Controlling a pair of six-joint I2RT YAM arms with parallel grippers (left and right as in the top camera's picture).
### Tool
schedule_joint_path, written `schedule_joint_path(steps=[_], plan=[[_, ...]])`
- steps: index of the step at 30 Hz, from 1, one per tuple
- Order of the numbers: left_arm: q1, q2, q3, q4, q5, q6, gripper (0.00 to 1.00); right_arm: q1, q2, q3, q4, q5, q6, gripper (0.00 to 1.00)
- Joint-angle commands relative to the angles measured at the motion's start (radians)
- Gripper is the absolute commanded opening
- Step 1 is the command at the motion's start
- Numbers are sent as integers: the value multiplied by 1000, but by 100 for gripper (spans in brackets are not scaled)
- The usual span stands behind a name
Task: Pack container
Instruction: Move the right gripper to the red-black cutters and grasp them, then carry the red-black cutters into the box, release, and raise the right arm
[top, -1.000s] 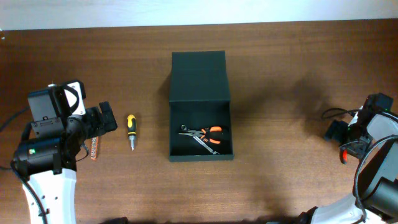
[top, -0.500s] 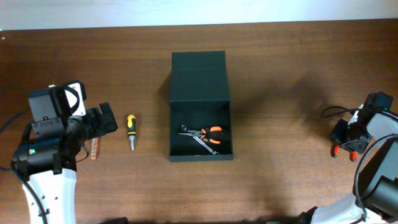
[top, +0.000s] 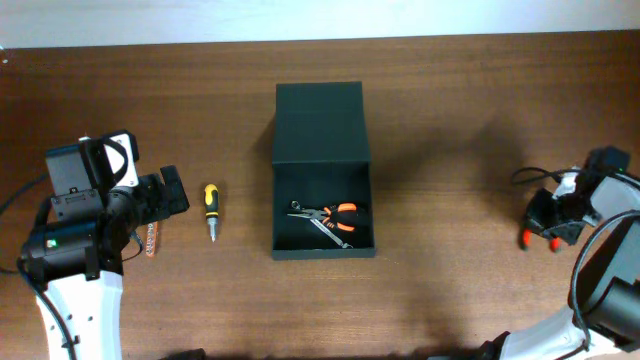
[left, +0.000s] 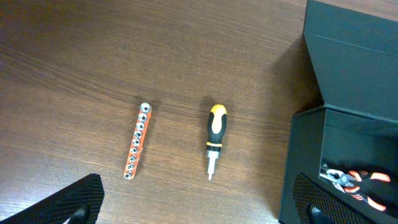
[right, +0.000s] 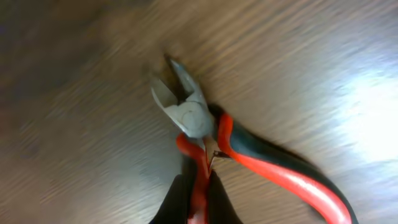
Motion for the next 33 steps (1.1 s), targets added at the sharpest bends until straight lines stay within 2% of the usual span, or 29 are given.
schedule_joint_path(steps=[1, 7, 9, 10, 11, 13, 17, 21, 31, 32, 33], plan=[[6, -11, 17, 3, 0, 16, 99, 105, -16, 163, -107, -86, -79, 4], [6, -11, 17, 2, -45, 16, 99, 422, -37, 592, -390, -82, -259, 4], [6, -11, 17, 0, -44, 16, 99, 558, -37, 716, -456, -77, -342, 4], [6, -11, 17, -1, -45, 16, 99, 693, -37, 798, -489, -74, -422, 4], [6, -11, 17, -1, -45, 16, 99, 743, -37, 818, -494, -73, -451, 4], [6, -11, 17, -4, -45, 16, 99, 931, -36, 838, -487, -8, -539, 4], [6, -11, 17, -4, -44, 16, 99, 1166, 26, 832, -480, 81, -580, 4], [6, -11, 17, -5, -44, 16, 99, 1253, 135, 832, -478, 91, -567, 4], [6, -11, 17, -24, -44, 16, 99, 1224, 392, 832, -462, 37, -541, 4], [6, -11, 17, -24, -44, 16, 99, 1220, 398, 832, -462, 29, -541, 7], [6, -11, 17, -24, -45, 16, 99, 1216, 404, 832, -463, 25, -541, 21]])
